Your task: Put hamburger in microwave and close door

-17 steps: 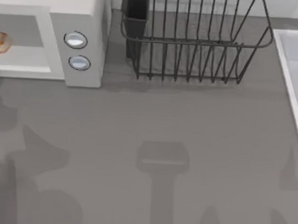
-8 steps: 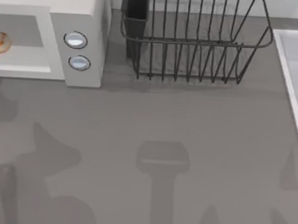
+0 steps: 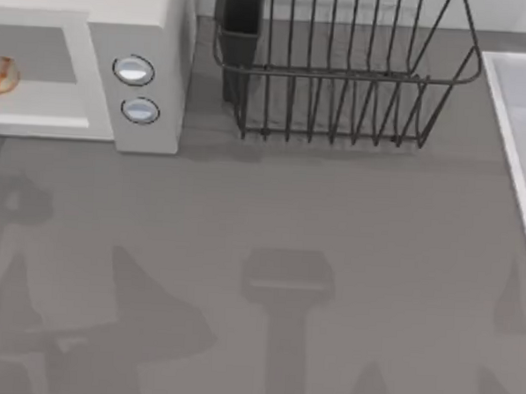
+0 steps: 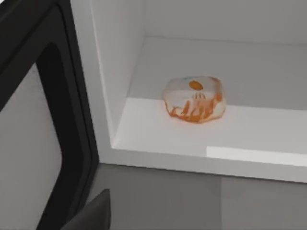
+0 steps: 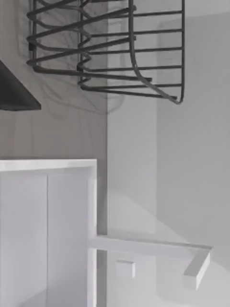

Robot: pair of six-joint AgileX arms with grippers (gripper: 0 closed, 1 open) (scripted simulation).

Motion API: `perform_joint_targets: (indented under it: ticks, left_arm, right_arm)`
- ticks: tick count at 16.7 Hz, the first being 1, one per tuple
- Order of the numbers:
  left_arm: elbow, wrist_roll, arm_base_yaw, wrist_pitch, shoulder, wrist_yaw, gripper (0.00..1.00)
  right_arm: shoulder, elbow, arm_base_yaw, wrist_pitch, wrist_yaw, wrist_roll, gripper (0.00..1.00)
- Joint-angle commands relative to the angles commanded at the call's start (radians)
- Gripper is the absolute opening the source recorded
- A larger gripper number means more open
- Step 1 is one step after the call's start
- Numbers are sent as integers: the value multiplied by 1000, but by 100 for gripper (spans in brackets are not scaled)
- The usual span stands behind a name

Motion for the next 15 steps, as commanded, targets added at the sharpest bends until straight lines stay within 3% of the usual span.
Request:
perform_joint_targets:
  ticks: [10, 15]
  left_arm:
    - [-280, -53, -192, -251, -789, -104, 100]
    - [-360, -72, -257, -321, -1023, -138, 100]
  right_arm:
    - [0, 0, 0, 0, 0, 0, 100]
    - [0, 0, 0, 0, 0, 0, 100]
